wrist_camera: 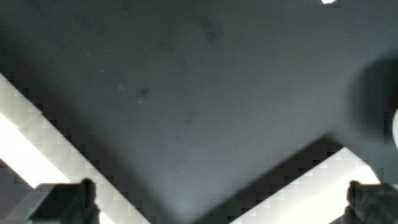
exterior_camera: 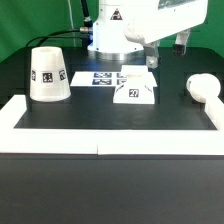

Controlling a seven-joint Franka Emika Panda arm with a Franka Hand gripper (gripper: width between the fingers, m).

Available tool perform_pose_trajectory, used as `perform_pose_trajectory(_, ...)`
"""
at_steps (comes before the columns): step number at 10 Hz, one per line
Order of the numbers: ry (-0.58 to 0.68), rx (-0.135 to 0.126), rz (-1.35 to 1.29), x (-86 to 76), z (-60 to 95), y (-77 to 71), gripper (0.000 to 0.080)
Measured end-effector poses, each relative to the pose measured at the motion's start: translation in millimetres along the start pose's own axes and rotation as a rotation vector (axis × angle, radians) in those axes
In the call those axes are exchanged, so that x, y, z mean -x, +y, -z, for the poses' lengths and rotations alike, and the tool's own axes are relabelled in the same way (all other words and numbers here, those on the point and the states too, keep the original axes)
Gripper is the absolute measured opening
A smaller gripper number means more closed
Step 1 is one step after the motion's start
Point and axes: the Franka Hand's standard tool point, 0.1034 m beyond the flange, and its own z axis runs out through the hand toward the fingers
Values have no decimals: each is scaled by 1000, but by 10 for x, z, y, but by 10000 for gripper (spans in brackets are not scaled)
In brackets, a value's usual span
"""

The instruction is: Assemble lamp

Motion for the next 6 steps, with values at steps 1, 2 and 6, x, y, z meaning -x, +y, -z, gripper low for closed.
perform_pose_trajectory(1,0,0,0,0,0,0,700)
perform_pose_trajectory(2,0,0,0,0,0,0,700)
perform_pose_trajectory(6,0,0,0,1,-3,-1,700)
